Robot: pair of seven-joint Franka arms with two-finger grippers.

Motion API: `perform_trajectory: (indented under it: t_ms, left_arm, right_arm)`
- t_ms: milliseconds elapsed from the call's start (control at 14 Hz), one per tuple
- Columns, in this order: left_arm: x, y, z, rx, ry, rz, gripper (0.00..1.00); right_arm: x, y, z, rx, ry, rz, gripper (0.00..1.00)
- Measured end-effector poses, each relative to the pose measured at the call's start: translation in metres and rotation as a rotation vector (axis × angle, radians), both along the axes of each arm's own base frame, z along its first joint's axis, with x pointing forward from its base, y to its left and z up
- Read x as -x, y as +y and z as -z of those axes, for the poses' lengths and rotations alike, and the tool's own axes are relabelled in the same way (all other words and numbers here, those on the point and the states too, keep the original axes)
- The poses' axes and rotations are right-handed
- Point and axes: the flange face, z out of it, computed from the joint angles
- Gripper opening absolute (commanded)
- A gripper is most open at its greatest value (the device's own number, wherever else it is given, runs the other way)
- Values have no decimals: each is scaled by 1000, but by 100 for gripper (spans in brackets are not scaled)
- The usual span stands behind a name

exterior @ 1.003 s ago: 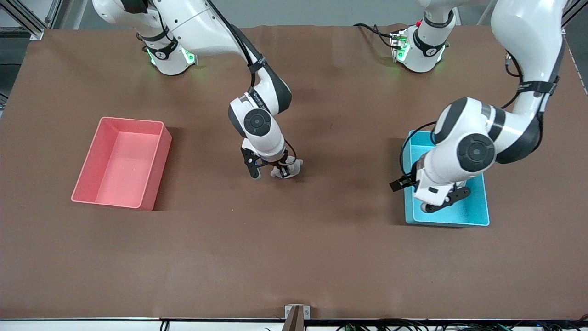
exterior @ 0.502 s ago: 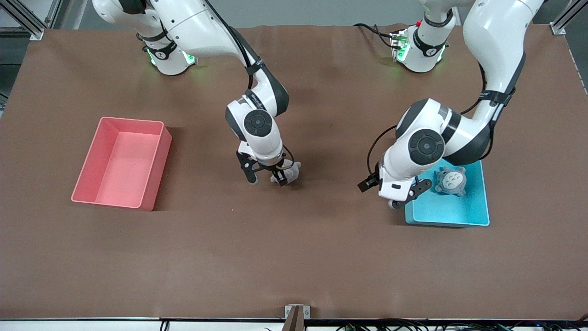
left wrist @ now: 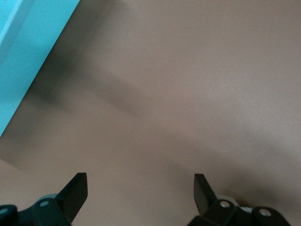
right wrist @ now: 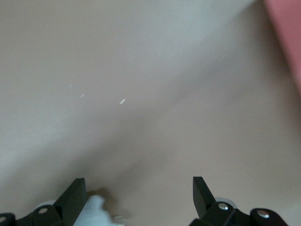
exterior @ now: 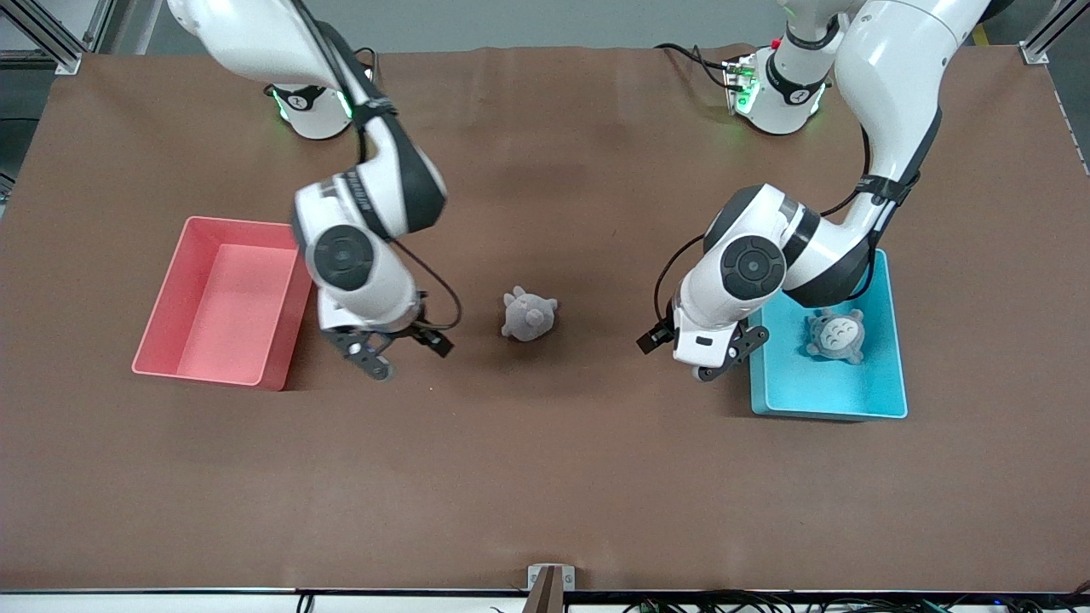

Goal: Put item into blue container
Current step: 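Return the right arm to rest while the left gripper reaches the plush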

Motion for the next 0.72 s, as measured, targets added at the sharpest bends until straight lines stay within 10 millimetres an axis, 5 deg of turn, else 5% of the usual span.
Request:
perform_trajectory:
  t_ms: [143, 502, 717]
  left_arm:
    - [-1, 3, -1, -3, 3, -4, 66]
    - [-3, 10, -15, -18, 6, 19, 55]
    - [0, 11, -23, -31, 9, 28, 44]
  right_arm:
    - [-15, -66, -24, -25, 29, -162, 100]
    - [-20, -224, -75, -51, 65, -432, 100]
    - [-5, -277, -108, -11, 77, -482, 100]
